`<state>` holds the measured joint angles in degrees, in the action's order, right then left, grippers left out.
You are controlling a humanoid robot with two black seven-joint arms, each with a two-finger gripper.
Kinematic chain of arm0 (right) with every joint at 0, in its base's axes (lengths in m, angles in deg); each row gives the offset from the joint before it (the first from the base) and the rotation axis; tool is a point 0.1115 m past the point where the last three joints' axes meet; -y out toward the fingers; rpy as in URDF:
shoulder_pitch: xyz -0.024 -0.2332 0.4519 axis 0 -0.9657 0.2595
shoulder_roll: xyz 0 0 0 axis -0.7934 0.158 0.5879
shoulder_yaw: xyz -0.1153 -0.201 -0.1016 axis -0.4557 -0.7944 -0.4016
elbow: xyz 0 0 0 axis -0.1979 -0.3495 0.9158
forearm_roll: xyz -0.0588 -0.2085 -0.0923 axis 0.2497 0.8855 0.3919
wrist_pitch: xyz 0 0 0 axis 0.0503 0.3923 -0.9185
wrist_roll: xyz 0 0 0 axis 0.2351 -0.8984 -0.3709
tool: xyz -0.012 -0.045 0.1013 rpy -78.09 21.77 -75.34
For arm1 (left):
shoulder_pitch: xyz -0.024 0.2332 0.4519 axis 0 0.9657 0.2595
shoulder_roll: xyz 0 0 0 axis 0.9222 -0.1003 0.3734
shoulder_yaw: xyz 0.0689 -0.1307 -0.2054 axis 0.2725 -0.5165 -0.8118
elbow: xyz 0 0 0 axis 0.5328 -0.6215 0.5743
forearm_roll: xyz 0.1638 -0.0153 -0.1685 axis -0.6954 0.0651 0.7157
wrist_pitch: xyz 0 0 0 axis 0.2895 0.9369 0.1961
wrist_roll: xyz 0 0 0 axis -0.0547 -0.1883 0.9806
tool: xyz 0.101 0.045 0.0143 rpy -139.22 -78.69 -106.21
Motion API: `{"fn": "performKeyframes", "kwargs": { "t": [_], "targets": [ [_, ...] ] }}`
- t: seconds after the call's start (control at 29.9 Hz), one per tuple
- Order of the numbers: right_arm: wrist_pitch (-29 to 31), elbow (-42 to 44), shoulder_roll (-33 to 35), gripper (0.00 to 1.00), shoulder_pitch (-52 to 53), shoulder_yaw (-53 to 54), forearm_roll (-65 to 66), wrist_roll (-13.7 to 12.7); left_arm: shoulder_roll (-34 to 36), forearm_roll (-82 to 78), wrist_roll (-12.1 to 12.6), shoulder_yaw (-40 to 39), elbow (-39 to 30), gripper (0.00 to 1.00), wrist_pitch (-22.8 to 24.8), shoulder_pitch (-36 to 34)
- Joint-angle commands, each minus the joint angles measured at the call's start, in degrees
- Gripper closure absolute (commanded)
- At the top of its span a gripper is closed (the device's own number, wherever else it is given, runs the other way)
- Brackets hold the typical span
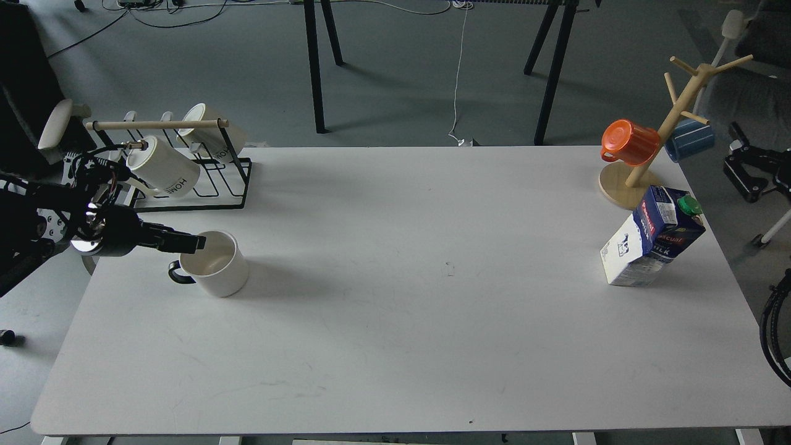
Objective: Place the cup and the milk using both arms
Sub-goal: 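Reach the left gripper to the white mug and grasp its rim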
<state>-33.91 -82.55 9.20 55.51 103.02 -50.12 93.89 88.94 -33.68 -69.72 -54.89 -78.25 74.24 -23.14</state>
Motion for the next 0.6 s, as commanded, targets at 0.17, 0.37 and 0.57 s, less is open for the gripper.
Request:
{"fn": "performKeyframes", "kwargs": {
  "t": [0.17,0.37,0.57],
  "targets": [
    [0.0,0.0,0.08,0.03,0.0,0.0,0.0,0.01,-3.5,0.0,-0.01,0.05,3.8,0.03,-0.14,0.54],
    [0.0,0.0,0.08,0.03,-0.08,0.09,0.0,0.01,-4.99,0.0,-0.01,0.05,5.21,0.07,-0.23,0.62],
    [0.0,0.0,0.08,0.03,-0.52,0.09,0.0,0.01,-5.08,-1.22,-0.01,0.05,5.21,0.31,-2.85,2.11]
  ]
}}
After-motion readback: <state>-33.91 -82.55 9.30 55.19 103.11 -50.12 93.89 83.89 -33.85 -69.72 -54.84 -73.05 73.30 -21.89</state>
